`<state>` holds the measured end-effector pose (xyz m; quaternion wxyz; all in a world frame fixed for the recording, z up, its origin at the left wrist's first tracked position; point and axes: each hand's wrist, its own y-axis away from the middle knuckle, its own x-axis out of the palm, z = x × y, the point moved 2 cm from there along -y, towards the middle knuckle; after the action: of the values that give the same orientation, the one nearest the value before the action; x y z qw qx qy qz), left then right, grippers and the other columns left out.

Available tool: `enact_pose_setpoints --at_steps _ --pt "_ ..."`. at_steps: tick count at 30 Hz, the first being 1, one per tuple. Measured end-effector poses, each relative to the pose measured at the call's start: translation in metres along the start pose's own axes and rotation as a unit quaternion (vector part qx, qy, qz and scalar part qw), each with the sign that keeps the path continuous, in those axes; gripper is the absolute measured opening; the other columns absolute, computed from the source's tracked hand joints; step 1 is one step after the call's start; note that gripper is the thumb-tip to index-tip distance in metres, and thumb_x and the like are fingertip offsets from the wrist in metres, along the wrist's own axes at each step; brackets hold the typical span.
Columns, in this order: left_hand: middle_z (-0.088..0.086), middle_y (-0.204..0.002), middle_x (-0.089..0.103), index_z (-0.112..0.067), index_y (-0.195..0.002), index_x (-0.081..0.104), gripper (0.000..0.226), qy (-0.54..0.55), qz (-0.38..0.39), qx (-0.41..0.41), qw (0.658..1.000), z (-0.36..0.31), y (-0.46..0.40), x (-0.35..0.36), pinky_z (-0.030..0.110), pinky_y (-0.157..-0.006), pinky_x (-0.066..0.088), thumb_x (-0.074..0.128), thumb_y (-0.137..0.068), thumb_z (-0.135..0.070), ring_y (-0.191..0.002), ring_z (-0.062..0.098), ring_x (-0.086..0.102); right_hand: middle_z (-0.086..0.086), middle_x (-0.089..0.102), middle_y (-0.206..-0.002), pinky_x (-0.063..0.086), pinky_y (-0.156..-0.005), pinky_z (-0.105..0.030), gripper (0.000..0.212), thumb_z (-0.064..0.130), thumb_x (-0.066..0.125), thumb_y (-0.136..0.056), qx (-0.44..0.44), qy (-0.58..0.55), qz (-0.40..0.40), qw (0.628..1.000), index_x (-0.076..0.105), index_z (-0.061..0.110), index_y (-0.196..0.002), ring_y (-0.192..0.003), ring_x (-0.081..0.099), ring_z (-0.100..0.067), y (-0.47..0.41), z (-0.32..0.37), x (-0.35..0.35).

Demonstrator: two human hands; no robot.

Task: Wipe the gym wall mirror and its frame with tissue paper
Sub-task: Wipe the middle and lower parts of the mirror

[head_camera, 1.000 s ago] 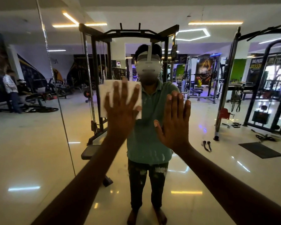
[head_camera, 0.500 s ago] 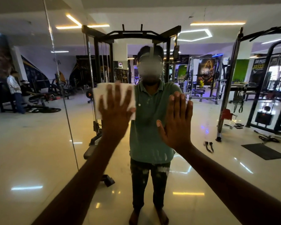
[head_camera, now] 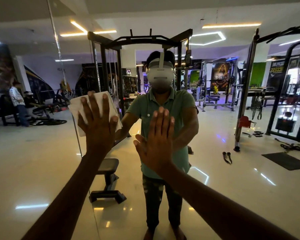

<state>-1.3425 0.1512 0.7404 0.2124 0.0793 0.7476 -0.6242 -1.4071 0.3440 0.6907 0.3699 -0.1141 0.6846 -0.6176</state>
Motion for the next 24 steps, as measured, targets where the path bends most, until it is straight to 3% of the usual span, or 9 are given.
enact_pose_setpoints --at_steps 3,7,11,14,16,21,24 --pt "0.019 -0.172 0.002 -0.021 -0.166 0.012 0.068 -0.001 -0.016 0.014 1.000 0.002 0.000 0.001 0.066 -0.123 0.008 0.016 -0.107 -0.056 -0.158 0.040 -0.001 -0.021 -0.004 -0.172 -0.005 -0.130 -0.051 0.094 0.059 0.045 -0.102 -0.009 -0.002 -0.017 1.000 0.006 0.000 -0.164 -0.161 -0.006 -0.036 0.001 -0.005 0.003" --pt "0.020 -0.171 0.003 -0.023 -0.166 0.009 0.068 0.006 -0.023 0.001 1.000 -0.015 0.001 0.002 0.067 -0.123 0.007 0.017 -0.107 -0.057 -0.158 0.043 0.001 -0.021 0.005 -0.172 0.005 -0.131 -0.053 0.086 0.053 0.041 -0.103 -0.064 0.018 -0.018 0.998 0.008 0.001 -0.163 -0.162 0.001 -0.036 -0.001 -0.019 -0.007" --pt "0.017 -0.171 -0.009 -0.027 -0.166 -0.001 0.071 -0.042 0.001 0.111 0.993 -0.082 0.010 0.010 0.065 -0.122 0.001 0.020 -0.106 -0.059 -0.158 0.043 -0.003 -0.025 0.011 -0.172 0.006 -0.130 -0.054 0.084 0.045 0.051 -0.102 -0.091 0.015 -0.007 0.996 0.018 -0.003 -0.162 -0.161 0.006 -0.037 0.000 -0.042 -0.018" --pt "0.013 -0.173 -0.003 -0.031 -0.166 0.008 0.071 -0.042 0.011 0.222 0.974 -0.117 0.003 0.018 0.061 -0.122 -0.001 0.033 -0.105 -0.057 -0.158 0.039 0.001 -0.023 0.008 -0.172 0.008 -0.129 -0.059 0.086 0.052 0.043 -0.101 -0.086 0.060 -0.005 0.994 0.020 -0.004 -0.162 -0.161 0.005 -0.038 0.007 -0.085 -0.030" --pt "0.012 -0.173 0.002 -0.033 -0.166 0.012 0.069 -0.043 0.003 0.275 0.961 -0.104 -0.007 0.014 0.059 -0.123 -0.003 0.036 -0.105 -0.056 -0.159 0.037 0.002 -0.022 0.009 -0.173 0.009 -0.129 -0.060 0.087 0.056 0.040 -0.101 -0.103 0.093 0.007 0.990 0.021 -0.003 -0.162 -0.161 0.009 -0.038 0.010 -0.107 -0.035" --pt "0.014 -0.173 -0.001 -0.029 -0.166 0.006 0.066 -0.029 -0.041 0.142 0.989 0.001 -0.015 -0.008 0.063 -0.124 0.002 0.027 -0.108 -0.054 -0.159 0.038 -0.002 -0.023 0.014 -0.172 0.006 -0.129 -0.057 0.087 0.061 0.029 -0.102 -0.106 0.108 -0.006 0.989 0.023 -0.003 -0.161 -0.160 0.014 -0.040 0.009 -0.109 -0.031" --pt "0.017 -0.172 0.002 -0.029 -0.166 0.003 0.065 -0.008 -0.045 0.034 0.998 0.008 -0.014 -0.010 0.064 -0.124 0.003 0.020 -0.108 -0.054 -0.158 0.038 -0.002 -0.023 0.014 -0.172 0.007 -0.129 -0.059 0.087 0.059 0.033 -0.101 -0.103 0.106 -0.008 0.989 0.024 -0.003 -0.161 -0.160 0.014 -0.041 0.010 -0.109 -0.029"
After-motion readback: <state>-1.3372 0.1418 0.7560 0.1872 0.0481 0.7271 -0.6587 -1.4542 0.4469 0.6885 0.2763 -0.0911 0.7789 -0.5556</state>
